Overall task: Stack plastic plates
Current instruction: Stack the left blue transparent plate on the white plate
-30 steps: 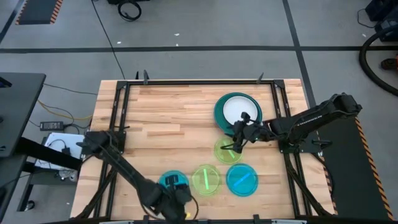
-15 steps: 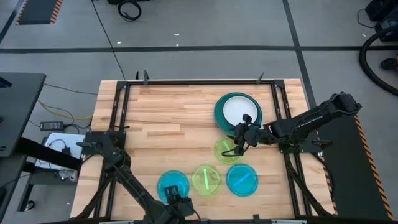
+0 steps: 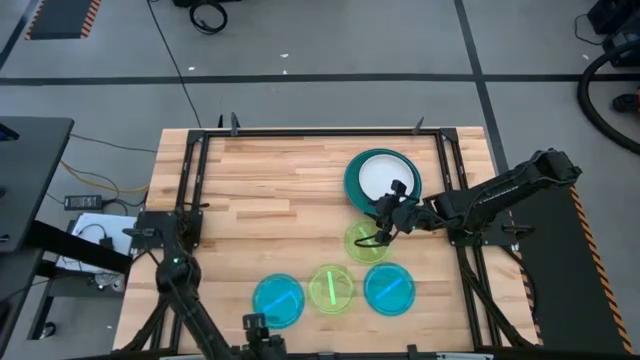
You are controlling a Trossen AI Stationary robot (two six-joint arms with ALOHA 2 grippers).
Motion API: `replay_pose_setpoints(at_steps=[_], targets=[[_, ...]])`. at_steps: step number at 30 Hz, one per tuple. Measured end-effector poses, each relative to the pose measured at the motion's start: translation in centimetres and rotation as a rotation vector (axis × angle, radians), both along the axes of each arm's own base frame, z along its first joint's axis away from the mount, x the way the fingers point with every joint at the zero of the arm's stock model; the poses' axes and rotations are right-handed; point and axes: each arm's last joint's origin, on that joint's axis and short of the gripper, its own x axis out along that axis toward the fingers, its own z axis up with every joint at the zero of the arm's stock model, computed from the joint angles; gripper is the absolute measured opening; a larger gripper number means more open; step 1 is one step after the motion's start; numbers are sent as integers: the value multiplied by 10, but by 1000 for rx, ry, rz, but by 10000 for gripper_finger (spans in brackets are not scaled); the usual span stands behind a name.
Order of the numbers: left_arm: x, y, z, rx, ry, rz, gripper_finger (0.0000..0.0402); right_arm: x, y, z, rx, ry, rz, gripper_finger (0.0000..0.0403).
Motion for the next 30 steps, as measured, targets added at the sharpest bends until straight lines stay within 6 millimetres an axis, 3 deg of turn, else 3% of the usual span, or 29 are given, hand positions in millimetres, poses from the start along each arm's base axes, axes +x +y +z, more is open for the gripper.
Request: replay_pose_setpoints(at_steps=[10,17,30], targets=[[-7,-1,-35,178,118,-78,191,0,-1,0,10,-2,0,148],[-8,0,-46,234,180,-140,189,0,0,0,35,-4,3,148],[-2,2,-68,294,263,-250,100,0,0,0,37,-5,5,148]])
